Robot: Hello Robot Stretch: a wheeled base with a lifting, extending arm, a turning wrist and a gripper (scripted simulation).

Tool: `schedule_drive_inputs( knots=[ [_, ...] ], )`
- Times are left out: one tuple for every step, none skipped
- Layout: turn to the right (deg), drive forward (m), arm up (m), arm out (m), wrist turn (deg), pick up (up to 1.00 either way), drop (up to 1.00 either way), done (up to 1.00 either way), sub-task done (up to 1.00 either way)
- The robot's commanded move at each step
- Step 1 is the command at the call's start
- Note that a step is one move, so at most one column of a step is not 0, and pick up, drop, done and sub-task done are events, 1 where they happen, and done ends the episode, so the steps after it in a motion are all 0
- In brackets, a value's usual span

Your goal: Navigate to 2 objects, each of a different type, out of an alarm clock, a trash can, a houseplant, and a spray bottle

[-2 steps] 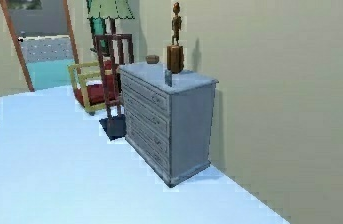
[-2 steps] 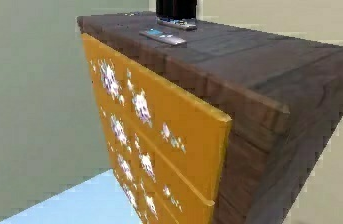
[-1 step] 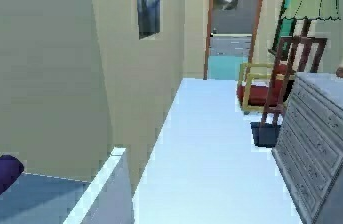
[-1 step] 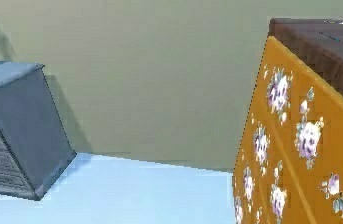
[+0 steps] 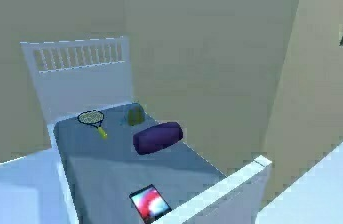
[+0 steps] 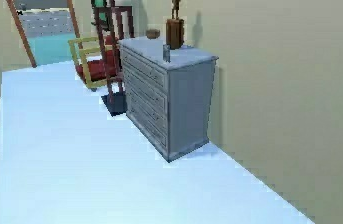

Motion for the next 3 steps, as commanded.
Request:
schedule_drive_inputs(
  knots=[
    [-45.0,0.00,0.00,0.00,0.0,0.00,0.00,0.00,0.00],
    [-21.0,0.00,0.00,0.00,0.0,0.00,0.00,0.00,0.00],
    [0.0,0.10,0.00,0.00,0.0,0.00,0.00,0.00,0.00]
  ],
)
